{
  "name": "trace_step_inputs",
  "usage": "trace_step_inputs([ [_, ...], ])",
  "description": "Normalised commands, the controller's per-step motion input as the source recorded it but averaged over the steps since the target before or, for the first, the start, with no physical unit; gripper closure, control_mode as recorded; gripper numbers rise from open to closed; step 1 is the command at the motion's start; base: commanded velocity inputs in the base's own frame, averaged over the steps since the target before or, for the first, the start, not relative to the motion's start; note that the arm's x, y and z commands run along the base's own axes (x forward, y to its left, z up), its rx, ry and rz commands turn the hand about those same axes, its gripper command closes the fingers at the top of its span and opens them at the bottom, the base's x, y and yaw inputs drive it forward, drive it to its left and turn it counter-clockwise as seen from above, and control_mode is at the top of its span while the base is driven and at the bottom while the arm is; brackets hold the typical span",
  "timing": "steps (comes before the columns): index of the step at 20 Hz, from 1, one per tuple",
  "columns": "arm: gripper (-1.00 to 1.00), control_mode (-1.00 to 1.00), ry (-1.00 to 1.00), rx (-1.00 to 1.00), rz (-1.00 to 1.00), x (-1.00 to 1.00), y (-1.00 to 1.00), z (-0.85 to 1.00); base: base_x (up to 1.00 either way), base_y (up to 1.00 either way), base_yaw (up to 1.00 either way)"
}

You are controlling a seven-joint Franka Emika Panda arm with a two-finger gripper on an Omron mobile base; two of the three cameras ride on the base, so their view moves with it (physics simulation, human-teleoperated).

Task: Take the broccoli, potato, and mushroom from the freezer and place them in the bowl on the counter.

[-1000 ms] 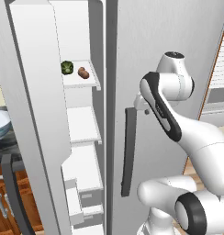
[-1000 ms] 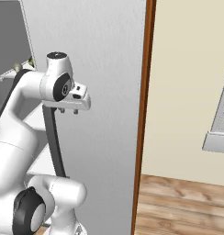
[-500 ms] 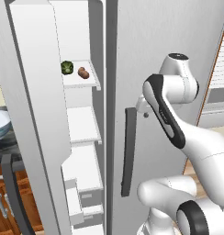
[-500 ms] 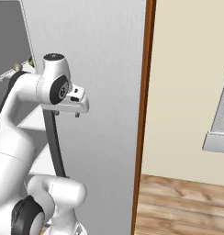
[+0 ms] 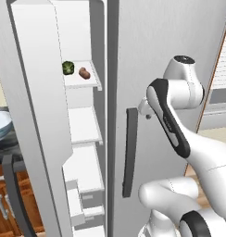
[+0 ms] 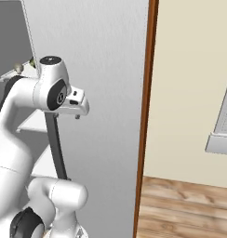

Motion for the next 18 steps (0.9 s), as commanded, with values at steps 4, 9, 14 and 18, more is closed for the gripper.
trace_step_inputs([
  [4,-1.0,1.0,0.0,0.0,0.0,0.0,0.0,0.0,-0.01,0.55,0.0],
  [9,-1.0,1.0,0.0,0.0,0.0,0.0,0.0,0.0,0.0,0.4,0.0],
  [14,-1.0,1.0,0.0,0.0,0.0,0.0,0.0,0.0,0.08,0.28,0.0],
  [18,-1.0,-1.0,-0.04,0.0,0.0,0.26,0.02,0.16,0.08,0.03,0.0],
])
